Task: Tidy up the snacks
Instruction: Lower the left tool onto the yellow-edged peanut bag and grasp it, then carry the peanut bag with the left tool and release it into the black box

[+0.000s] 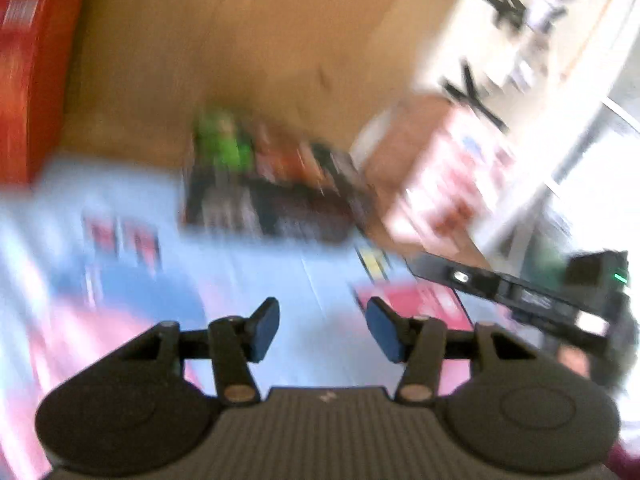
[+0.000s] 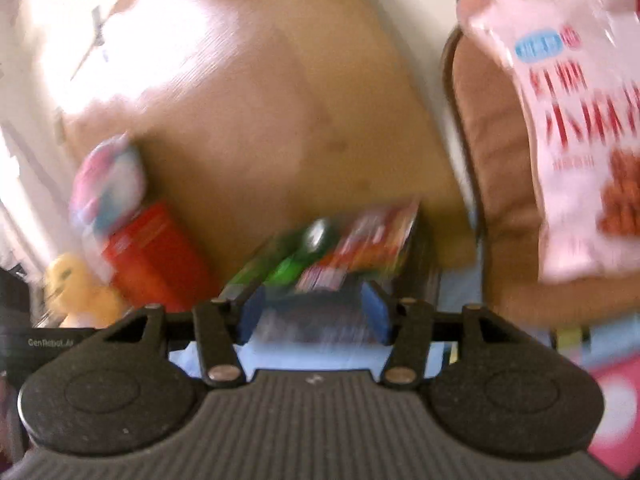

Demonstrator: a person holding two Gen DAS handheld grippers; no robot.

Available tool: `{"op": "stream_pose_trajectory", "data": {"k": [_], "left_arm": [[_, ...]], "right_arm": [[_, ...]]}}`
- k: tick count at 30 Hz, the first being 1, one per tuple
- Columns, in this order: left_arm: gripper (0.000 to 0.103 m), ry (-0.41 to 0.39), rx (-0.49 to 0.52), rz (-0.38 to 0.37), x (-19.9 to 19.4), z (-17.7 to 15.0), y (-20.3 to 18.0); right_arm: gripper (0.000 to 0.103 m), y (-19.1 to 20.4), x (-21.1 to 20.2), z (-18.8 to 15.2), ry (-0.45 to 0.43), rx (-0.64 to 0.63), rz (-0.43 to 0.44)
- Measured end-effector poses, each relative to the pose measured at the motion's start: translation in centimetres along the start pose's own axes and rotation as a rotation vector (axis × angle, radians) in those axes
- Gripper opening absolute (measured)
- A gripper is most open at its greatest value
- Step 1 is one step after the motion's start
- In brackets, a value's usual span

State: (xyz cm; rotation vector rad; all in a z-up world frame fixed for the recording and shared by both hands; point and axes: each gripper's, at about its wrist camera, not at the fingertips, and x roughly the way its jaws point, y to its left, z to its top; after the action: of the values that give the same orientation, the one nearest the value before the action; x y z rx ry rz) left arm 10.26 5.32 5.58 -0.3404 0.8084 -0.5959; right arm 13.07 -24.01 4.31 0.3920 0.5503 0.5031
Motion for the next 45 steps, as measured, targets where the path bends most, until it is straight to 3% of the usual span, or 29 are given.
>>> {"op": "stream_pose_trajectory", "data": {"k": [4,6,10,13,19,24,28,31,33,34,35,36,37,45], "left_arm": [[0.049,0.129,-0.146,-0.126,-2.2,-5.8,1.4],[0.049,0.149,-0.226,-0.175,-3.1,-7.6,2.0],[0.049,0.169,-0.309,-0.205,-3.4,-10.4,2.3],[0.048,0.178,-0.327,-0.202,-2.2,-11.4,1.4],[0.046,0.137,-0.332,-0.163,-2.8,-11.4,1.6],[0.049,0.104,-0.348,-0.140,-4.1,-11.2,2.6],[0.049,0.095,-0.328,-0.124,-4.2,-10.7,2.5],[0.048,0.104,-0.314,-0.116,-3.5,-10.5,2.4],[0.042,0.110,-0.306,-0.124,-3.0,-10.7,2.2],[0.033,0.116,-0.292,-0.118,-2.8,-10.7,2.0],[0.025,0.131,-0.279,-0.111,-2.6,-10.6,1.8],[0.024,0.140,-0.275,-0.113,-2.4,-10.5,1.7],[0.024,0.141,-0.274,-0.113,-2.2,-10.2,1.7],[0.025,0.060,-0.130,-0.116,-2.0,-2.8,-0.4]], "right_arm": [[0.058,0.8,-1.8,-5.1,0.169,0.018,0.066],[0.058,1.4,-2.4,-7.1,0.217,0.009,0.081],[0.056,2.6,-3.2,-9.7,0.229,-0.003,0.078],[0.041,3.4,-3.3,-10.3,0.244,0.018,0.096],[0.036,5.3,-5.5,-11.5,0.232,0.009,0.119],[0.040,7.6,-7.5,-13.0,0.239,-0.119,0.133],[0.051,9.5,-7.4,-13.7,0.226,-0.296,0.050],[0.053,10.1,-6.9,-13.8,0.223,-0.380,0.013],[0.052,10.2,-6.4,-14.3,0.232,-0.424,0.001],[0.053,10.4,-6.3,-14.6,0.219,-0.447,-0.007],[0.052,10.7,-6.1,-14.9,0.204,-0.476,-0.023],[0.042,10.9,-6.1,-15.2,0.193,-0.502,-0.038],[0.025,11.1,-6.1,-15.2,0.191,-0.522,-0.032],[0.024,10.4,-4.4,-10.9,0.070,-0.503,-0.081]]}}
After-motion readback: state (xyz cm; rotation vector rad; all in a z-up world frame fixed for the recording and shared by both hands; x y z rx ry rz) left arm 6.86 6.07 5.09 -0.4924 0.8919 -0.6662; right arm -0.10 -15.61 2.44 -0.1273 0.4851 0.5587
